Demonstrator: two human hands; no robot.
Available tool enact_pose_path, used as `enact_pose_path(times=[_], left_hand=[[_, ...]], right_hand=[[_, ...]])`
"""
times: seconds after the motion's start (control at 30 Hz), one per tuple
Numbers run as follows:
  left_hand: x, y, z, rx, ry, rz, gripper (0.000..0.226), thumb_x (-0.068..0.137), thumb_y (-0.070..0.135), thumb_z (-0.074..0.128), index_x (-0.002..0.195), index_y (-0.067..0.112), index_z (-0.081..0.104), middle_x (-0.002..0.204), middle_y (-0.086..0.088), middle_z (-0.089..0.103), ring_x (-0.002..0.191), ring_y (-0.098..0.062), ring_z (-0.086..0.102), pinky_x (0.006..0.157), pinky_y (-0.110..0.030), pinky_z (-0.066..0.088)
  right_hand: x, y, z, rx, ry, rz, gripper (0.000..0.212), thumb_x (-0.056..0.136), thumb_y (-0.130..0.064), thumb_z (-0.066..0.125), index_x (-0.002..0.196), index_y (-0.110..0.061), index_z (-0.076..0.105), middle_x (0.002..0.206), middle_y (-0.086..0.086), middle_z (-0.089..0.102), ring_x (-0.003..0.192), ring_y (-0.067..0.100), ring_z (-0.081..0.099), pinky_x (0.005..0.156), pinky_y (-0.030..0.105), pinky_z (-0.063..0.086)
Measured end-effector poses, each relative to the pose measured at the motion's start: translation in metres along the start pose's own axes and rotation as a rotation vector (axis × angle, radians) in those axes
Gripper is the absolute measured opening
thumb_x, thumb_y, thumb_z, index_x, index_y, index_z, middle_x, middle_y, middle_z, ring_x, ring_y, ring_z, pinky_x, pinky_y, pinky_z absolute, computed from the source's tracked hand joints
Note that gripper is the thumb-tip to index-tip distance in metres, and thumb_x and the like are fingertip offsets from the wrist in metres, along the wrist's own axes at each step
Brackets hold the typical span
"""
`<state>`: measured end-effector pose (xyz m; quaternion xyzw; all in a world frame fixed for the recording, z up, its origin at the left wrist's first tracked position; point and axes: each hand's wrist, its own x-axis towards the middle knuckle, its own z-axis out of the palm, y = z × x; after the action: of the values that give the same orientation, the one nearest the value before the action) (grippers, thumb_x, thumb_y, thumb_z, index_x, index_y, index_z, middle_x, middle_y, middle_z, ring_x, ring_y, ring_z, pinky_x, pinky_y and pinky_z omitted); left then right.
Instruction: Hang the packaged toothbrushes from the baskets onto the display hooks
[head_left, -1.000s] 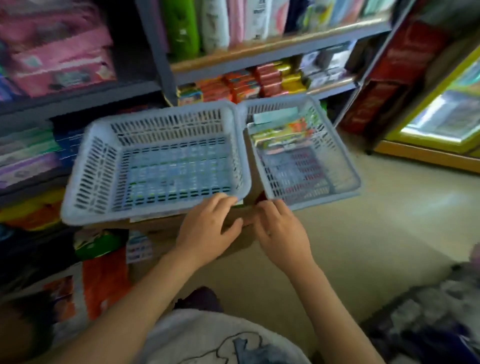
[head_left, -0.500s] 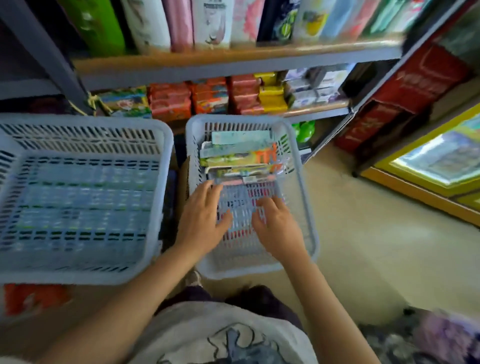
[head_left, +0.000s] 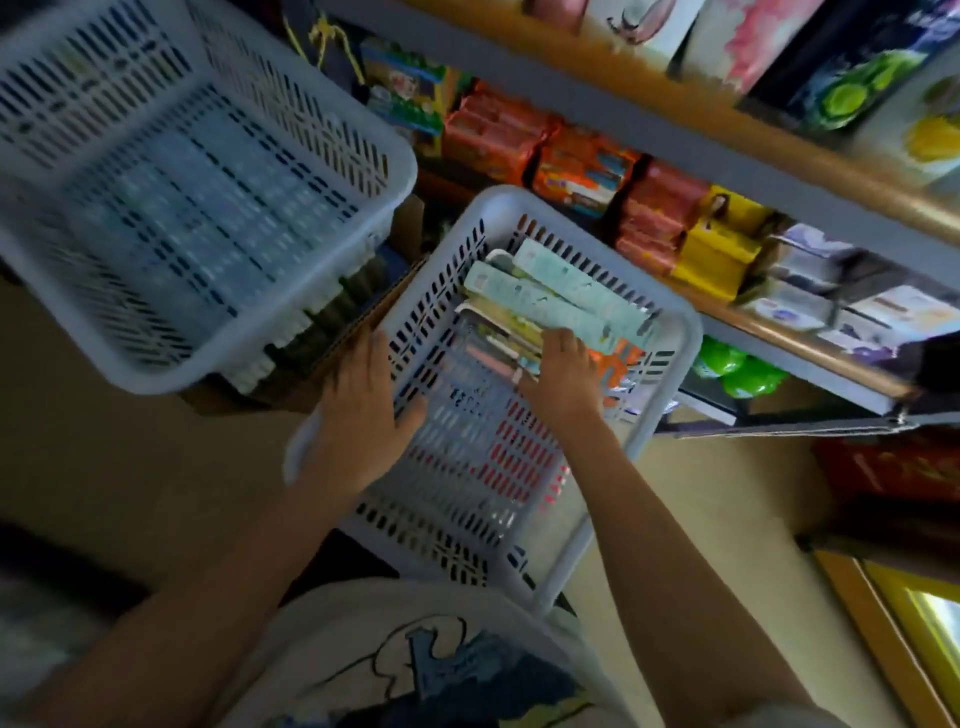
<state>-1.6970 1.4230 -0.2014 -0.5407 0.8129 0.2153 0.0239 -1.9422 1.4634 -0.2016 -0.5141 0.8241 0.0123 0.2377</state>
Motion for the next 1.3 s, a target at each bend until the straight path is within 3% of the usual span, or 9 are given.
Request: enact_pose_path(times=[0.2, 0.33, 0.57, 0.73, 0.97, 1.07, 1.13, 1.23, 1.3], left_hand=[[-0.01, 0.005, 0.006, 0.002, -0.003, -0.05, 0.099, 0.09, 0.069, 0.027, 0.16, 0.004, 0.003, 0.167, -0.018, 0.01, 0.151, -0.037, 0.017, 0.12, -0.056, 0.017], [-0.008, 0.011, 0.009, 0.014, 0.03, -0.079, 0.102, 0.089, 0.073, 0.022, 0.16, 0.001, 0.006, 0.166, -0.021, 0.011, 0.151, -0.04, 0.017, 0.121, -0.058, 0.012], [-0.008, 0.009, 0.018, 0.039, 0.073, -0.073, 0.099, 0.091, 0.07, 0.03, 0.159, -0.001, 0.013, 0.165, -0.023, 0.018, 0.15, -0.041, 0.021, 0.12, -0.057, 0.014], [-0.011, 0.011, 0.016, 0.006, 0.08, -0.063, 0.099, 0.091, 0.069, 0.028, 0.159, 0.0, 0.006, 0.167, -0.021, 0.008, 0.154, -0.038, 0.01, 0.123, -0.052, 0.005], [-0.024, 0.016, 0.027, -0.083, 0.128, -0.012, 0.094, 0.094, 0.067, 0.03, 0.159, 0.0, 0.017, 0.167, -0.021, 0.003, 0.155, -0.036, 0.0, 0.124, -0.049, -0.001], [-0.034, 0.028, 0.024, -0.27, 0.083, -0.033, 0.076, 0.1, 0.058, 0.042, 0.156, 0.008, 0.031, 0.168, -0.012, 0.012, 0.156, -0.027, 0.004, 0.123, -0.039, 0.005], [-0.035, 0.048, 0.014, -0.568, -0.027, -0.208, 0.053, 0.102, 0.048, 0.05, 0.145, 0.017, 0.048, 0.158, -0.005, 0.037, 0.145, -0.021, 0.032, 0.118, -0.035, 0.025], [-0.026, 0.08, -0.013, -1.218, -0.27, -0.59, 0.028, 0.105, 0.043, 0.047, 0.123, 0.025, 0.057, 0.131, -0.001, 0.061, 0.118, -0.016, 0.056, 0.101, -0.038, 0.049], [-0.023, 0.091, -0.022, -1.464, -0.347, -0.607, 0.032, 0.105, 0.043, 0.045, 0.123, 0.022, 0.061, 0.12, -0.004, 0.068, 0.111, -0.018, 0.064, 0.09, -0.038, 0.054]], right_hand=[[0.012, 0.008, 0.027, -0.131, -0.052, 0.011, 0.111, 0.089, -0.047, 0.072, 0.161, -0.01, -0.003, 0.168, 0.012, -0.002, 0.156, 0.031, -0.001, 0.125, 0.052, 0.008], [0.019, 0.008, 0.024, -0.189, -0.005, -0.027, 0.103, 0.089, -0.047, 0.072, 0.158, -0.005, 0.007, 0.157, 0.018, 0.023, 0.146, 0.037, 0.025, 0.119, 0.053, 0.026], [0.004, 0.007, 0.045, -0.101, -0.092, -0.037, 0.077, 0.094, -0.042, 0.066, 0.155, -0.016, 0.026, 0.151, 0.018, 0.03, 0.141, 0.038, 0.029, 0.114, 0.051, 0.032], [0.006, 0.005, 0.039, -0.079, -0.134, -0.054, 0.07, 0.094, -0.043, 0.066, 0.149, -0.014, 0.033, 0.145, 0.017, 0.041, 0.131, 0.037, 0.044, 0.09, 0.05, 0.052], [-0.016, -0.004, 0.05, 0.456, -0.314, 0.106, 0.062, 0.088, -0.032, 0.075, 0.136, -0.008, 0.044, 0.11, 0.01, 0.059, 0.084, 0.024, 0.058, 0.06, 0.032, 0.046], [-0.029, -0.005, 0.037, 0.813, -0.385, 0.155, 0.031, 0.089, -0.026, 0.076, 0.115, -0.014, 0.063, 0.1, 0.007, 0.064, 0.078, 0.016, 0.061, 0.06, 0.028, 0.05], [-0.04, -0.009, 0.02, 1.024, -0.387, 0.154, 0.015, 0.09, -0.027, 0.076, 0.101, -0.026, 0.065, 0.1, 0.005, 0.069, 0.087, 0.02, 0.067, 0.073, 0.032, 0.056], [-0.052, -0.015, -0.006, 1.182, -0.427, 0.069, 0.018, 0.091, -0.029, 0.076, 0.106, -0.031, 0.066, 0.102, -0.002, 0.075, 0.097, 0.021, 0.072, 0.084, 0.036, 0.06], [-0.059, -0.02, -0.022, 1.208, -0.446, -0.005, 0.023, 0.093, -0.032, 0.073, 0.114, -0.029, 0.066, 0.105, -0.005, 0.077, 0.098, 0.016, 0.073, 0.087, 0.035, 0.061]])
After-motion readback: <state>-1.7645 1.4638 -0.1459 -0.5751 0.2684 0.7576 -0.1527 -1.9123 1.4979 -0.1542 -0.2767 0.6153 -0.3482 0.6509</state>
